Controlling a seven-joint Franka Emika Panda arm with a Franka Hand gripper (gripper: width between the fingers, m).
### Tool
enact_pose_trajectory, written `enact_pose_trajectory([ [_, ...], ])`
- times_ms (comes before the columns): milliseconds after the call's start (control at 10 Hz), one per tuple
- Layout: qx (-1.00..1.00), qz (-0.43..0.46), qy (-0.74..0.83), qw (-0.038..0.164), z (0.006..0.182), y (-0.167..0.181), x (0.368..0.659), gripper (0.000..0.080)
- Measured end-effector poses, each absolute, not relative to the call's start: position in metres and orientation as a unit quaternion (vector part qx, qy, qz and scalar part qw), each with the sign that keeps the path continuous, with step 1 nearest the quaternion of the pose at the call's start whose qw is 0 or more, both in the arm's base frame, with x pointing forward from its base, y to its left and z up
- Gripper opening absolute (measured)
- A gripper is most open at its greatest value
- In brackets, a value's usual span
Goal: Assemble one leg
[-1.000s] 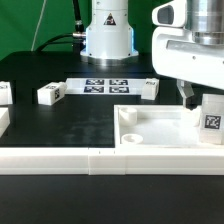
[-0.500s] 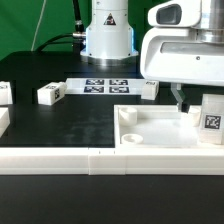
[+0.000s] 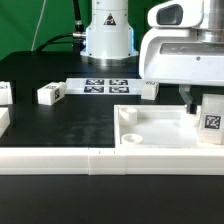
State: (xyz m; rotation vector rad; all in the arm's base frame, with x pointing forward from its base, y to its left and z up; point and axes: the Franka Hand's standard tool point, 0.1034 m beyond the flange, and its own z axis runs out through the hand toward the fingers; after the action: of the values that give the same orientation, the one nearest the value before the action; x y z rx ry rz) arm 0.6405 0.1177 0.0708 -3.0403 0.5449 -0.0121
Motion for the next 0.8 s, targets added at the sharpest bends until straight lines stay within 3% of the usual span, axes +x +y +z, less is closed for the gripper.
enact_pose_trajectory([
  [300, -0.974, -0.003, 0.223, 0.028, 0.0709, 0.1172, 0.6407, 0.029],
  [800, -0.873, 0.009, 0.487, 0.034, 0.07, 0.1139, 0.6397, 0.029],
])
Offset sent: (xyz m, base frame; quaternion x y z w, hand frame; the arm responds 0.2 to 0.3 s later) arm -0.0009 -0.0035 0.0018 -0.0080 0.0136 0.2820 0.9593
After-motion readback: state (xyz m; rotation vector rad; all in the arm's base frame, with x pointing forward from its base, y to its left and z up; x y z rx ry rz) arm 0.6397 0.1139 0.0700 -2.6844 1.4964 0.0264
